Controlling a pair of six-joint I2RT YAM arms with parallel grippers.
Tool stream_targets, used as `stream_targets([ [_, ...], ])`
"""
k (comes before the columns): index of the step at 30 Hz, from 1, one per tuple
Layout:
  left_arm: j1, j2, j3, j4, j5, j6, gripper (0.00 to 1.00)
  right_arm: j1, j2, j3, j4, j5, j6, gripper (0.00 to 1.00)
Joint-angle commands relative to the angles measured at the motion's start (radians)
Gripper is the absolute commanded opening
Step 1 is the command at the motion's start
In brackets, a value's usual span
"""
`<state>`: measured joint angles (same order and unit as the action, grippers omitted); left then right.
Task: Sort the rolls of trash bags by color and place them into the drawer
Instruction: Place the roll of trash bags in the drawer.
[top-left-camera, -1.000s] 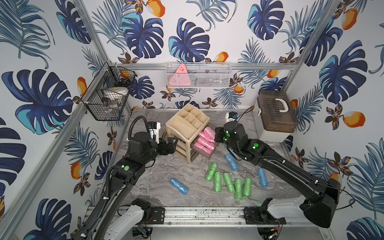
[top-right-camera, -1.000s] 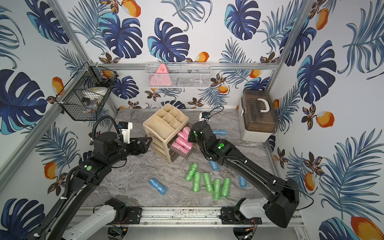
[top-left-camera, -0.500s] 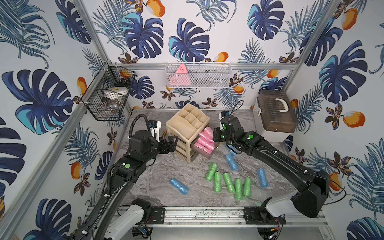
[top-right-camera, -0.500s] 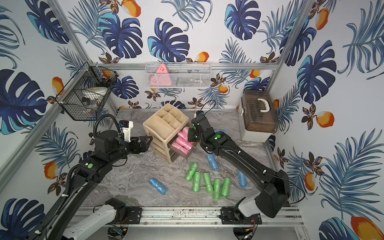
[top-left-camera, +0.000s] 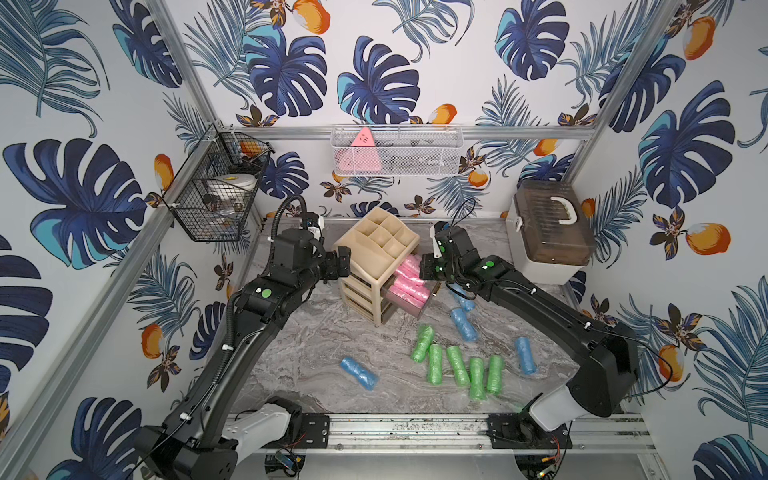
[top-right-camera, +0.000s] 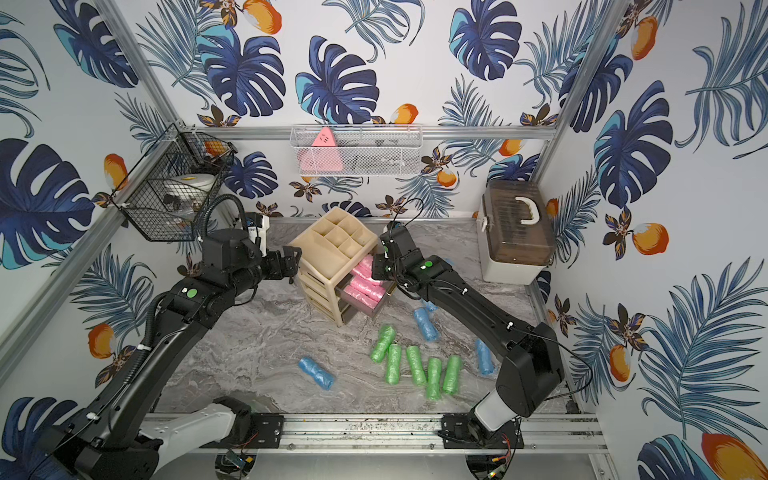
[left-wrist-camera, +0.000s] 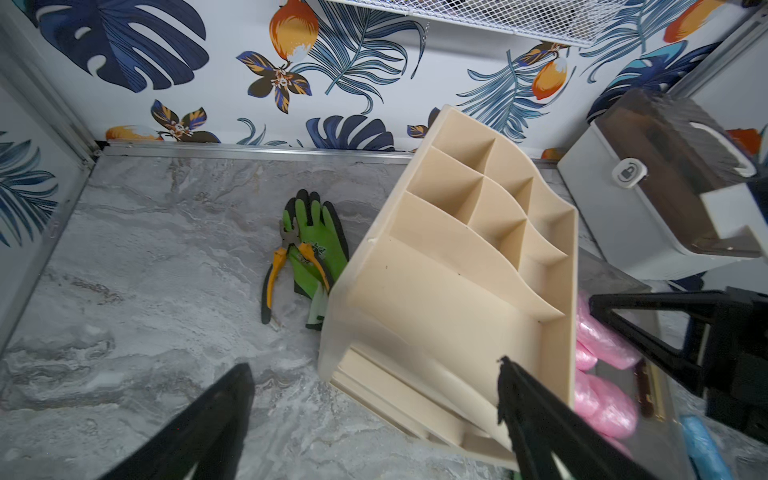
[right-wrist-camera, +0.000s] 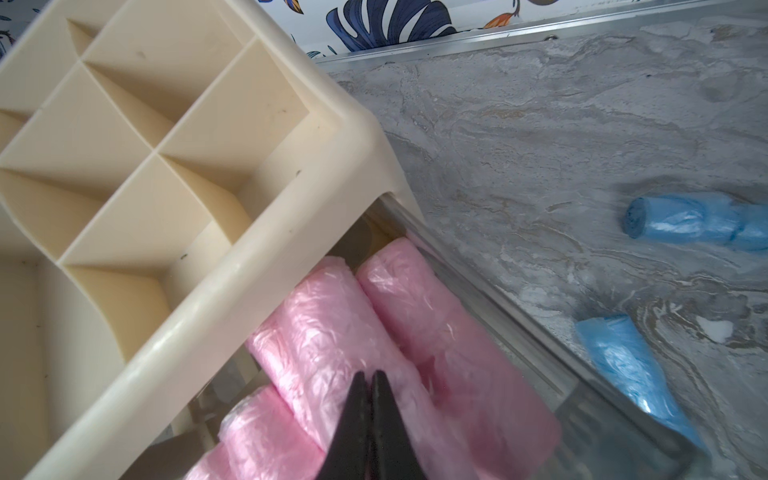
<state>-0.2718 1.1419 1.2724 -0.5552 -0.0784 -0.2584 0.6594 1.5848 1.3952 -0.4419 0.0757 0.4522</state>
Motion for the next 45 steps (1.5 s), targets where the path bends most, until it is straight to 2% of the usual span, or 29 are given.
stream_targets([
  [1, 0.004, 0.041, 0.035, -0.026, -0.060, 0.070, 0.94, 0.002, 0.026, 0.017, 0.006, -0.049, 0.004, 0.08],
  [5, 0.003, 0.076, 0.048, -0.016, -0.062, 0.087, 0.93, 0.000, 0.058, 0.038, 0.006, -0.047, 0.008, 0.09],
  [9, 0.006, 0.098, 0.054, -0.003, -0.066, 0.097, 0.92, -0.004, 0.064, 0.061, -0.003, -0.037, 0.000, 0.15],
  [16, 0.021, 0.126, 0.076, 0.015, -0.052, 0.096, 0.92, -0.004, -0.017, 0.060, -0.021, -0.029, -0.022, 0.20],
  [22, 0.046, 0.148, 0.101, 0.018, -0.028, 0.097, 0.92, -0.005, -0.070, 0.032, -0.040, -0.070, -0.037, 0.19],
  [27, 0.067, 0.174, 0.122, 0.018, -0.001, 0.097, 0.92, -0.004, -0.042, 0.006, -0.034, -0.113, -0.026, 0.16],
  [32, 0.079, 0.202, 0.143, 0.013, 0.017, 0.102, 0.92, -0.004, -0.001, -0.019, -0.024, -0.102, -0.007, 0.16],
  [38, 0.085, 0.215, 0.153, 0.015, 0.031, 0.103, 0.92, -0.004, 0.056, 0.028, -0.041, -0.088, -0.016, 0.14],
  [45, 0.095, 0.237, 0.172, 0.018, 0.045, 0.109, 0.92, -0.004, -0.013, 0.060, -0.040, -0.108, -0.023, 0.17],
])
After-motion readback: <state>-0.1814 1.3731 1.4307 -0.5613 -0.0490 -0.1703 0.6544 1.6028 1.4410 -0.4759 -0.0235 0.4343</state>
